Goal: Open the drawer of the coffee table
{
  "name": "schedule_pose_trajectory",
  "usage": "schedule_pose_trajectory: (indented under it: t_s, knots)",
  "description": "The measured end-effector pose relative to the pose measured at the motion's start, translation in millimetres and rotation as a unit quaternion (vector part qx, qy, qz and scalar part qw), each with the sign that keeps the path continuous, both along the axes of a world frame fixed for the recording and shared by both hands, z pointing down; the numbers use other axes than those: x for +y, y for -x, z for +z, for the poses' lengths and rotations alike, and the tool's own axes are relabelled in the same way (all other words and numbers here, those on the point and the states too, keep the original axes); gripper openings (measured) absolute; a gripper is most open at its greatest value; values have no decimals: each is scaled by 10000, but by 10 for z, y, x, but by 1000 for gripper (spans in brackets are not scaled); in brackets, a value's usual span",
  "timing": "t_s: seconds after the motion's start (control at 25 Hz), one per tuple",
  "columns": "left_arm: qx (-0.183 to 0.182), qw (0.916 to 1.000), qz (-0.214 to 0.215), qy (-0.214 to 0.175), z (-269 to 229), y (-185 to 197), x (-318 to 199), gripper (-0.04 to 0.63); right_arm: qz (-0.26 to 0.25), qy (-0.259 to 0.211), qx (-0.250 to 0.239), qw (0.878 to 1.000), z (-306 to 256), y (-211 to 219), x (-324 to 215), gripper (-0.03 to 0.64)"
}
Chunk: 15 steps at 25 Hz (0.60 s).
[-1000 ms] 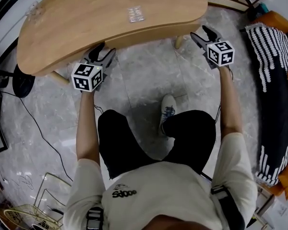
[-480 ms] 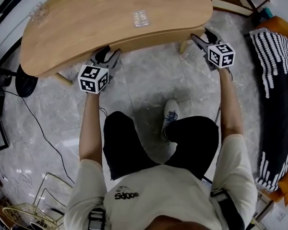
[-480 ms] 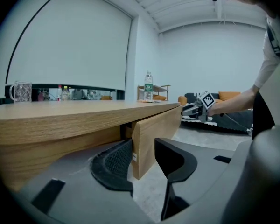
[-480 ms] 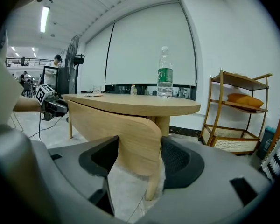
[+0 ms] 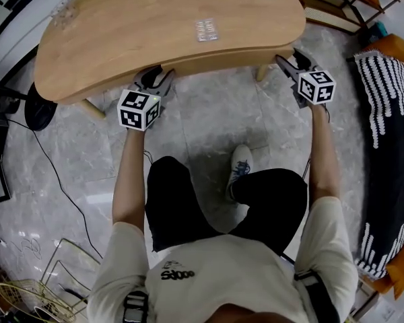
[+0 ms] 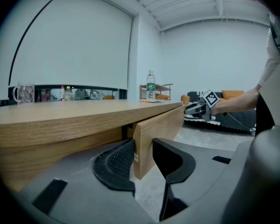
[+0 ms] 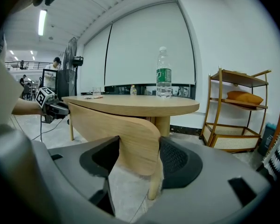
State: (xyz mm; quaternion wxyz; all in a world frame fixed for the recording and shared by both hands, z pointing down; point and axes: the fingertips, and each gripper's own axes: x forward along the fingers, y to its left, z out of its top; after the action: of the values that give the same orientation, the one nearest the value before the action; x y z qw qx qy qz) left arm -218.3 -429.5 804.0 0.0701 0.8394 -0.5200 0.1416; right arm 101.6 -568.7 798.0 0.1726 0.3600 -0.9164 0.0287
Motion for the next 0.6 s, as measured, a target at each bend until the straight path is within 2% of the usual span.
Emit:
schedule_pose_trajectory:
  t_s: [0.6]
  knots:
    - [124, 9995, 186, 202, 0, -92, 326, 129, 44, 134, 64, 9999, 5, -102, 328, 264]
